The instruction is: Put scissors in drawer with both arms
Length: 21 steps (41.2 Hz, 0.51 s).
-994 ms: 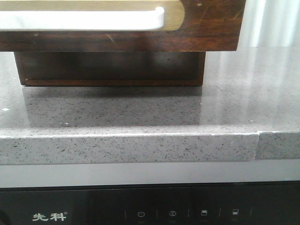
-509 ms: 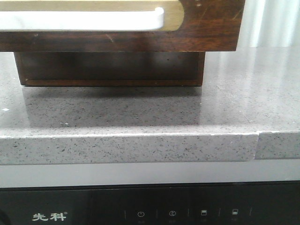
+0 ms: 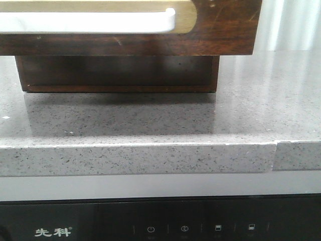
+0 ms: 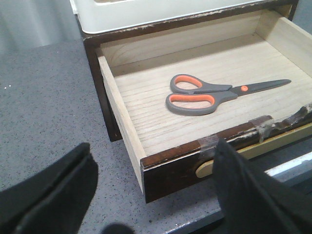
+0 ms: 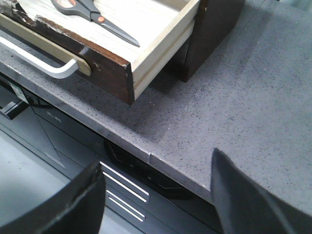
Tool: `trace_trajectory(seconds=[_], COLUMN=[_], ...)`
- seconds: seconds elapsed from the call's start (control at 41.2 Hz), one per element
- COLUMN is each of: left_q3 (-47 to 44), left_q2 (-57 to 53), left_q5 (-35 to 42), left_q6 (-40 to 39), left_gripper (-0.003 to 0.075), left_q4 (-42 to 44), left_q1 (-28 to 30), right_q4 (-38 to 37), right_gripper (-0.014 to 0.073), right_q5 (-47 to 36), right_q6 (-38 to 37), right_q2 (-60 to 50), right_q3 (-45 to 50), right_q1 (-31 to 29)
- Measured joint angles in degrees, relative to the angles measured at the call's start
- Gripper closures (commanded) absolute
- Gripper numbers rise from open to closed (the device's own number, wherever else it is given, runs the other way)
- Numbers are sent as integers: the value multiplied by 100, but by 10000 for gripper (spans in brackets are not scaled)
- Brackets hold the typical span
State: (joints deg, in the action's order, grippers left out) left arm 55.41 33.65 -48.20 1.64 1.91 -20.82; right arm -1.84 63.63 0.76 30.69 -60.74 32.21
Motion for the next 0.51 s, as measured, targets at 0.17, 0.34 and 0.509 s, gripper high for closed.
trace_trajectory(seconds=[0.17,0.34,0.509], left_q3=[0,0,0], left_q2=[0,0,0], left_q5=[0,0,0], left_q6=[0,0,0], left_gripper=[433,653,741], left_q4=[0,0,0], left_q1=[0,0,0], right_q4=[-14,-14,-14], right_gripper=[377,603,661], right_q5=[21,21,21], right_q6=[0,0,0], right_q2=[-20,-20,-20], right_q3=[2,2,2], right_q1=[0,0,0])
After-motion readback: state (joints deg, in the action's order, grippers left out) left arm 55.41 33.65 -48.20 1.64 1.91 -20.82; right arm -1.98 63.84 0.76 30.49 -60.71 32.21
